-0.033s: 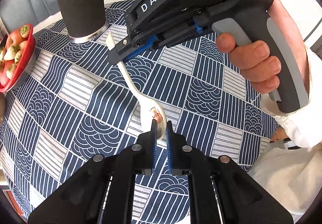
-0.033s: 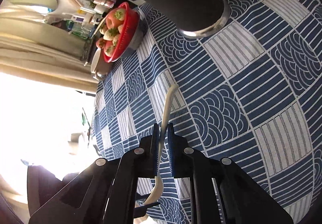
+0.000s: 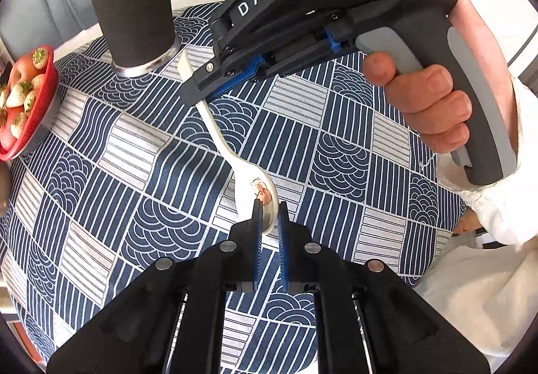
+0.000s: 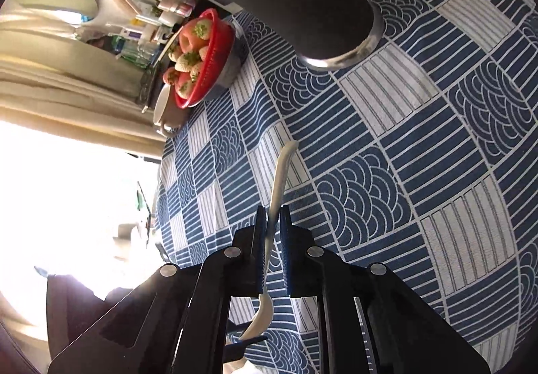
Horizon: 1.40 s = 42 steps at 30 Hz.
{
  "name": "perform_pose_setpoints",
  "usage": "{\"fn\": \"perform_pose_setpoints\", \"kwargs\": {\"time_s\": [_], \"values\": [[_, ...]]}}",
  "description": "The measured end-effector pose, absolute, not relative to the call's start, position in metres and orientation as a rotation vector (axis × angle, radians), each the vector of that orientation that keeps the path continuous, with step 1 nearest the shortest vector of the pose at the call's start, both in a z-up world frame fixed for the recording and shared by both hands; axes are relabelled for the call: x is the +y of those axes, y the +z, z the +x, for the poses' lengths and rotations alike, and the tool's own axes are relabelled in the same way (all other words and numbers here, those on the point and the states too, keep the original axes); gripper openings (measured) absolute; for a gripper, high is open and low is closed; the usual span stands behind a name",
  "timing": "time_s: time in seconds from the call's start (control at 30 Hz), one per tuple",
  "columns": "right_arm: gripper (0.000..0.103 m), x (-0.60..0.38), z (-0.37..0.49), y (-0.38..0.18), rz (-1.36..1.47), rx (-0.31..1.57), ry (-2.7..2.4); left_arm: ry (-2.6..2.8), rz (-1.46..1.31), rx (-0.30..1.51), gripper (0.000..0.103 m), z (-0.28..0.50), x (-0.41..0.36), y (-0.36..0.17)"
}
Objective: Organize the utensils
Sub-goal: 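Lift the cream spoon with both tools and lower it into the black holder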
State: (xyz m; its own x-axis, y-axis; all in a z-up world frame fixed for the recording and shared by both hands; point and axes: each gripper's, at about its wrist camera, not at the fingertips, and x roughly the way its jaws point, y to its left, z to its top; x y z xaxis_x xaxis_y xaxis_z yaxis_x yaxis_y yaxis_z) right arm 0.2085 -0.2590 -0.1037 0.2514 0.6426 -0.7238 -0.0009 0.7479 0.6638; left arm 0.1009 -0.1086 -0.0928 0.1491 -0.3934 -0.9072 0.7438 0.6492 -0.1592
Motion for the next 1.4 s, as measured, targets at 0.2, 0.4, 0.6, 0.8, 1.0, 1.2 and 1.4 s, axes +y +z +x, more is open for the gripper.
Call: {"fn": "perform_pose_setpoints", "kwargs": {"time_s": [0.2,0.4,0.6,0.8,1.0,1.2,1.4], "values": [[0.008,-0.281,0.213,-0.066,0.622,1.161,0.448,-0.891,0.456,1.100,0.010,0.126,-0.122,-0.070],[0.008,-0.306,0.227,-0.017,0.635,1.063,0.404,-0.950,0.539,1.013,0.010,0.153,-0.134,-0.033],[0.008,-0.318,0.247,0.034,0.653,0.968,0.344,-1.019,0.633,0.922,0.010,0.188,-0.141,0.006],[0.008,-0.322,0.268,0.077,0.613,0.900,0.260,-1.096,0.699,0.825,0.010,0.221,-0.145,0.033],[0.008,-0.323,0.283,0.106,0.582,0.845,0.171,-1.173,0.749,0.752,0.010,0.252,-0.151,0.043],[0.008,-0.317,0.298,0.114,0.559,0.825,0.098,-1.227,0.759,0.731,0.010,0.279,-0.152,0.037],[0.007,-0.299,0.316,0.114,0.509,0.829,0.048,-1.218,0.770,0.744,0.012,0.312,-0.151,0.019]]}}
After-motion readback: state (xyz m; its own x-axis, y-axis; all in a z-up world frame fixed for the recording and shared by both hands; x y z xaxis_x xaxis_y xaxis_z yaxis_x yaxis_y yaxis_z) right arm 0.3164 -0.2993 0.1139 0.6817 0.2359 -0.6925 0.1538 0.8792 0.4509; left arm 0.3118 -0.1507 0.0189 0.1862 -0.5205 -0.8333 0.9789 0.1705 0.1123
